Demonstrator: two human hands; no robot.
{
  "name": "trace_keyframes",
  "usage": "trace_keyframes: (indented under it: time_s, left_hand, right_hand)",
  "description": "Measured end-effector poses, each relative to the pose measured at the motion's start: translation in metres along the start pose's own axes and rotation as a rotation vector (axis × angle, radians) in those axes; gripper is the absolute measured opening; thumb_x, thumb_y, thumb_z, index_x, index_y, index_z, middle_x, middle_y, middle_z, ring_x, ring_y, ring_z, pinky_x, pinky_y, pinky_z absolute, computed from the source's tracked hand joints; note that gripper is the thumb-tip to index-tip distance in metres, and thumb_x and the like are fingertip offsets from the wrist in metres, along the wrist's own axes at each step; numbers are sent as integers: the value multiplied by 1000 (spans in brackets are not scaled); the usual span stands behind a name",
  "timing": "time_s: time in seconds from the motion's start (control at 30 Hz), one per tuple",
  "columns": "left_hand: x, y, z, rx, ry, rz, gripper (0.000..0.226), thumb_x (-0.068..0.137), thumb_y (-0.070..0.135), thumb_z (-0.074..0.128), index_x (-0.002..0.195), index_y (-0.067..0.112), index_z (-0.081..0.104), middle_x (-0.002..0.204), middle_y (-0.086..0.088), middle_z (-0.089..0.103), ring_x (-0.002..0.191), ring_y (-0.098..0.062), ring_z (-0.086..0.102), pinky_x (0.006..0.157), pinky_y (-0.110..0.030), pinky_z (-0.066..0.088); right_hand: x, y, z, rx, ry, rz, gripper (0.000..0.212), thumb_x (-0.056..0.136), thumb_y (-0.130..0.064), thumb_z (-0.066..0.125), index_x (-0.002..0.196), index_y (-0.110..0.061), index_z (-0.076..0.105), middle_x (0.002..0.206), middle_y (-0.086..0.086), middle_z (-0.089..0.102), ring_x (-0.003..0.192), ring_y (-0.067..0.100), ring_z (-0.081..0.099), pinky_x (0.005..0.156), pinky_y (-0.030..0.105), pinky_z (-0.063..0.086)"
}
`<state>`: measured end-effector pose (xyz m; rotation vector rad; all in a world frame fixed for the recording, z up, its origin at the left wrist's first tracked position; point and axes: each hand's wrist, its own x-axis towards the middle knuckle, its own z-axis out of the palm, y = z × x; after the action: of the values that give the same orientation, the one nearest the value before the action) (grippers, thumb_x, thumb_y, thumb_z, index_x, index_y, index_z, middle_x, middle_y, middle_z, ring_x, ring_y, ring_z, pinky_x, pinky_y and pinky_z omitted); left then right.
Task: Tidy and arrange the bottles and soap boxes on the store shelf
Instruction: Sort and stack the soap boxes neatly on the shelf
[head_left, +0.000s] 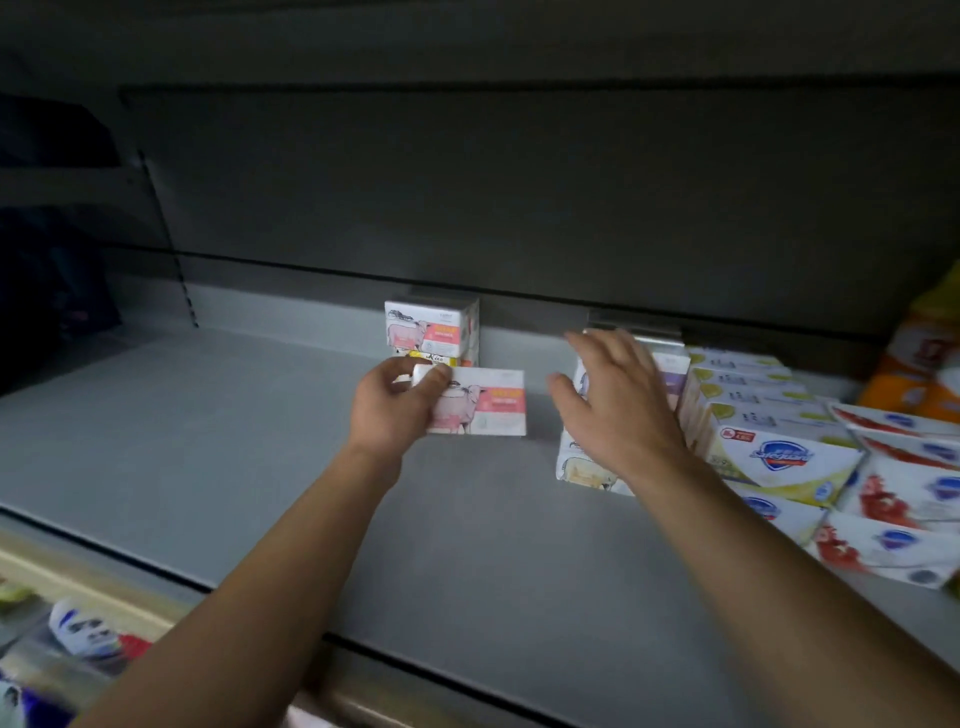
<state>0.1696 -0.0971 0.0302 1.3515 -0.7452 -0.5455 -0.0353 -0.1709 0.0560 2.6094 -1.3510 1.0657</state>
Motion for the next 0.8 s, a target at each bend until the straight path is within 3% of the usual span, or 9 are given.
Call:
trace_keyframes:
  time_s: [0.1,0.17,0.27,0.37,0.47,0.53,0.6,0.7,0.8]
  left_hand:
    - [-15,0,10,-191,-136,-118,24,88,27,69,101,8,67,93,-12,73,75,-21,69,73,-45,61]
    - [-24,0,15,-299,-275,-172,26,91,29,64,102,6,70,97,-14,74,77,-22,71,66,-36,59]
    - [-29,-1,17,-384,-440,-205,26,94,27,59,86,10,77,95,-14,75,80,-24,72,70,-41,61]
    - [-27,-1,13,-394,-523,-219,30,89,41,59,88,19,79,96,-10,75,82,-23,73,64,-39,60]
    - [-29,-1,12,-362,-538,-233,46,78,62,59,86,19,74,68,-10,65,54,-22,63,51,-29,54]
    - [-31,-4,16,-290,-553,-189,58,75,71,53,84,18,73,57,-11,57,46,-23,56,46,-28,49]
    - [-36,-6,18,-193,-568,-157,68,68,82,50,79,19,74,51,-10,54,41,-22,51,42,-26,44]
    - [-41,-10,19,-107,-580,-156,80,59,91,49,81,18,75,46,-9,50,36,-20,45,39,-23,38]
    - [-42,-11,17,-80,-577,-184,75,67,86,48,85,19,76,48,-7,50,38,-17,43,39,-22,36]
  right_hand:
    - [-27,-11,-5,334,-87,-102,67,84,-45,56,147,-30,40,150,-14,37,138,4,31,112,19,22]
    - [-42,-11,-2,436,-149,-107,74,81,-29,67,148,-33,36,146,-18,36,134,-1,36,111,23,33]
    - [-55,-5,0,656,-96,-44,74,79,-8,74,140,-38,45,134,-13,50,122,0,51,103,26,46]
    - [-60,-2,-2,774,-65,66,58,75,-30,78,126,-45,55,121,-13,63,109,1,60,92,21,50]
    - [-58,-6,-5,823,5,231,37,73,-62,63,101,-38,64,92,1,70,83,14,69,76,30,57]
    - [-55,-7,-7,852,6,396,48,69,-73,51,89,-31,64,77,7,68,62,16,68,67,32,59]
    - [-55,-6,-10,882,-39,534,55,67,-78,43,86,-33,68,62,2,67,50,13,63,58,32,58]
    - [-57,-2,-11,847,-133,610,77,64,-85,32,78,-22,74,52,2,63,44,12,58,46,25,49]
    - [-59,-2,-10,830,-167,652,76,64,-84,34,78,-21,74,57,2,66,43,13,57,46,24,47]
